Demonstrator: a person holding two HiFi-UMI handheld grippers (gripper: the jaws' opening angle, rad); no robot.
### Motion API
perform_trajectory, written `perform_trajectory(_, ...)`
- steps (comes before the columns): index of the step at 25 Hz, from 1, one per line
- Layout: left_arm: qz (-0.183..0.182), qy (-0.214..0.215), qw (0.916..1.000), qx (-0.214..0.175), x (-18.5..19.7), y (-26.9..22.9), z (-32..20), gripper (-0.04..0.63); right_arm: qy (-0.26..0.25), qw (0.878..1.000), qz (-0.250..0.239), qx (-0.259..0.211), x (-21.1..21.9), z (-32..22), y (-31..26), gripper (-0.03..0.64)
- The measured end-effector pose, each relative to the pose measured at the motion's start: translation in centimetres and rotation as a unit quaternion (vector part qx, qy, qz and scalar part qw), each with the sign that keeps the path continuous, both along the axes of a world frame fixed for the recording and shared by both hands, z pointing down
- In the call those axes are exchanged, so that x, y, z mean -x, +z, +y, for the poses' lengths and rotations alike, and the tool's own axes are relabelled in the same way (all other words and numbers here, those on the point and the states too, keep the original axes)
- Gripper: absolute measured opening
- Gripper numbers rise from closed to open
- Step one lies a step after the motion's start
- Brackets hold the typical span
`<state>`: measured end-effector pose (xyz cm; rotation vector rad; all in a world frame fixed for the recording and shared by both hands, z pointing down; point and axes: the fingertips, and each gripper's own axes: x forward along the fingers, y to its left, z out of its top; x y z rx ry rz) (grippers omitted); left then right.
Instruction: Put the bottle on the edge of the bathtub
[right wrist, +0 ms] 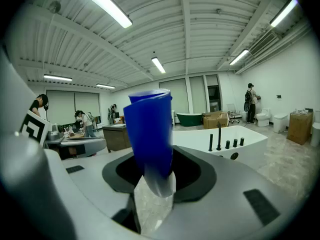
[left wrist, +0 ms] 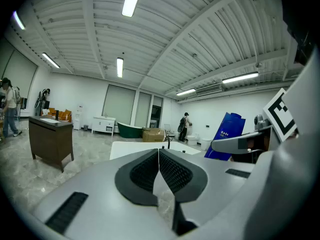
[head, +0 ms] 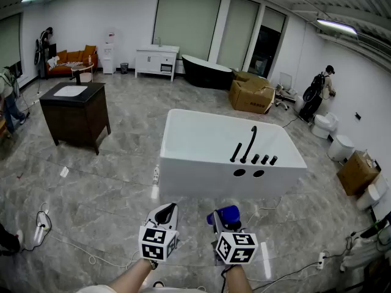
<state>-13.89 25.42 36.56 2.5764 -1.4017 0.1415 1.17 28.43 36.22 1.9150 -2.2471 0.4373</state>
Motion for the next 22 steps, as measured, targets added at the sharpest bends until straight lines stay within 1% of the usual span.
perform_trajectory(7,-0.001,0.006,1.0,-0.002,0.5,-0.2,-0.8,0.02,0.006,1.0,0.0,0.002,0.5,-0.7,0.2,0.172)
perform_trajectory(12,0.001,0.01,0.9999,-0.006,1.3,-0.1,-1.3,0.02,0.012,0.999,-0.041,-0.003,0.9,-0.8,0.3,0.173)
perform_trajectory(17,0.0,0.018,0.9998,-0.01,2.1,-0.4,-0.9,0.02,0.03,0.999,-0.045,0.003,1.2,0.0,0.5,0.173)
perform_trajectory(22,0.005,0.017,0.9998,-0.003,2.8,0.2,-0.9,0.02,0.03,0.998,-0.054,0.021,1.6,0.7,1.7,0.173)
